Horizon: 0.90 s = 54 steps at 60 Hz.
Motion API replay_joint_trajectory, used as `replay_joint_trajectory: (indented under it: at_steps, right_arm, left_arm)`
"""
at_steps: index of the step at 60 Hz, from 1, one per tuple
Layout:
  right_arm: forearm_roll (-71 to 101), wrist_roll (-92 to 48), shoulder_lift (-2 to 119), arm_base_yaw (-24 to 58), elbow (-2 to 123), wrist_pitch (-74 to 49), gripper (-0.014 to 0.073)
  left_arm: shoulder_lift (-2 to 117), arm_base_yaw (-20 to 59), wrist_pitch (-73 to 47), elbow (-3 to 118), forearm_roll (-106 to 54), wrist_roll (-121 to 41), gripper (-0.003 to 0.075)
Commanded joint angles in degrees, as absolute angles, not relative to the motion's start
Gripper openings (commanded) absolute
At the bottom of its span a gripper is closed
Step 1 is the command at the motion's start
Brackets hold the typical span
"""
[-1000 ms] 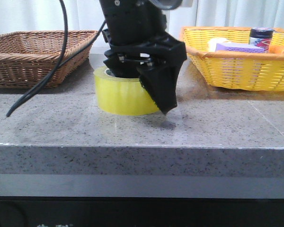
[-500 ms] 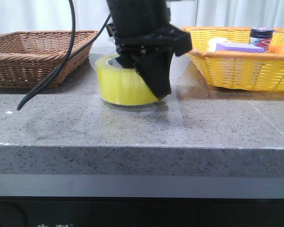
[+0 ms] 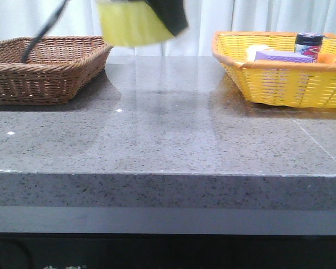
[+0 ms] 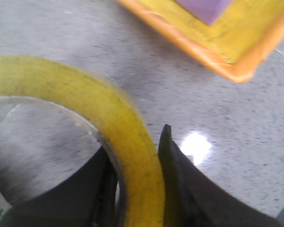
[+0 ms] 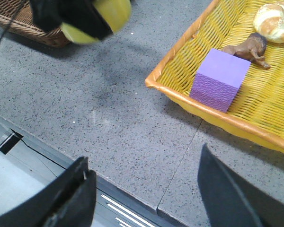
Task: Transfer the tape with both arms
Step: 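Lift the tape roll with the left gripper into the brown basket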
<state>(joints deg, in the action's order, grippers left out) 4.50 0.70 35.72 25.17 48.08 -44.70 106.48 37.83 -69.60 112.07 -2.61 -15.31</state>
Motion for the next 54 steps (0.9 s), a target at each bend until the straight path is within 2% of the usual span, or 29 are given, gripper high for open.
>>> replay_joint_trajectory:
  at_steps: [1, 29, 54]
  right_arm:
    - [4.6, 0.6, 35.8, 24.9, 49.6, -41.0, 0.0489]
    - [4.6, 0.6, 35.8, 24.9, 49.6, -41.0, 0.0489]
    - [4.6, 0.6, 35.8, 24.9, 49.6, -41.0, 0.0489]
  left_arm:
    - [102.0, 34.6, -67.7, 114.9, -2.1, -14.9, 0.0098]
    - [105.4, 16.1, -62.7, 114.9, -2.0, -14.9, 0.0098]
    - [114.0, 12.9, -60.0, 114.9, -2.0, -14.8, 0.0106]
